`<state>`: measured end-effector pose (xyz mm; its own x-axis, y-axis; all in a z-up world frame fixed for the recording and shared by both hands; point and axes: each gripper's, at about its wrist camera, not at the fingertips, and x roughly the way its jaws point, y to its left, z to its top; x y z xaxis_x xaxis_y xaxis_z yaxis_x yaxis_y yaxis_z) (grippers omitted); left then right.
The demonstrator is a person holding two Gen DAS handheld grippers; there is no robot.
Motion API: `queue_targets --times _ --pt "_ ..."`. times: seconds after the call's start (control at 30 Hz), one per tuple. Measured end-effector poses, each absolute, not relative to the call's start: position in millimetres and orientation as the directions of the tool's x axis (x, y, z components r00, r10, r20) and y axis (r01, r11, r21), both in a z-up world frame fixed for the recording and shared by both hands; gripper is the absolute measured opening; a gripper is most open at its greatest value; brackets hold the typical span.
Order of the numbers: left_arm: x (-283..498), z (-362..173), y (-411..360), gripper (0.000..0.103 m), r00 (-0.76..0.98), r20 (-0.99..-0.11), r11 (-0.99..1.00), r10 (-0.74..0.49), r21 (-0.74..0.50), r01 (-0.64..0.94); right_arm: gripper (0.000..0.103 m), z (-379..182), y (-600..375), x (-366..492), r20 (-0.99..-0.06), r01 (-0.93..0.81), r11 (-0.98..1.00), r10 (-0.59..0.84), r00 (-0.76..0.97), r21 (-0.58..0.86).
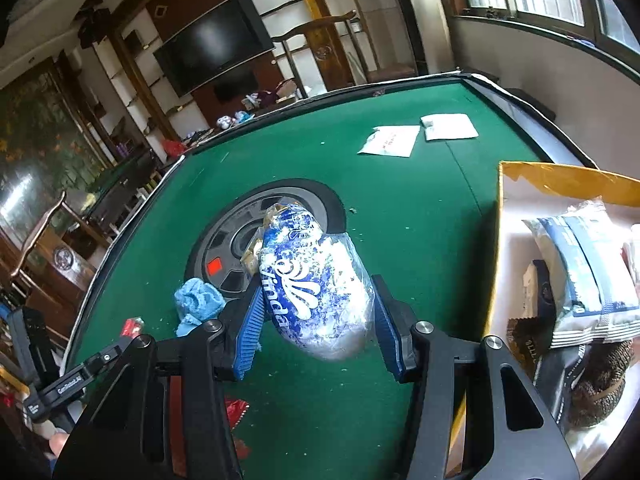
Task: Organize soft objects
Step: 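Carry the zip bag with the left gripper while the right gripper carries the wrapped ball over the tray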
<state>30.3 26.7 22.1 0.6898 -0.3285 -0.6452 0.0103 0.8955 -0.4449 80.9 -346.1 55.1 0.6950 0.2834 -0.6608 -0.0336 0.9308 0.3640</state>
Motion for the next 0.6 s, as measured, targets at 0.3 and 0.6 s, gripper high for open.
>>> queue_targets --times 0.3,0.6 --pt "29 36 22 0.043 0.725 -0.603 0.889 -0.332 -0.457 0.027 0.050 57 -368 74 -0.655 0.038 0.925 0.238 0.717 0.378" --pt "27 59 -13 0.043 0.706 -0.574 0.868 -0.415 -0.483 0.116 0.050 54 -386 76 -0.659 0.086 0.911 0.224 0.718 0.403"
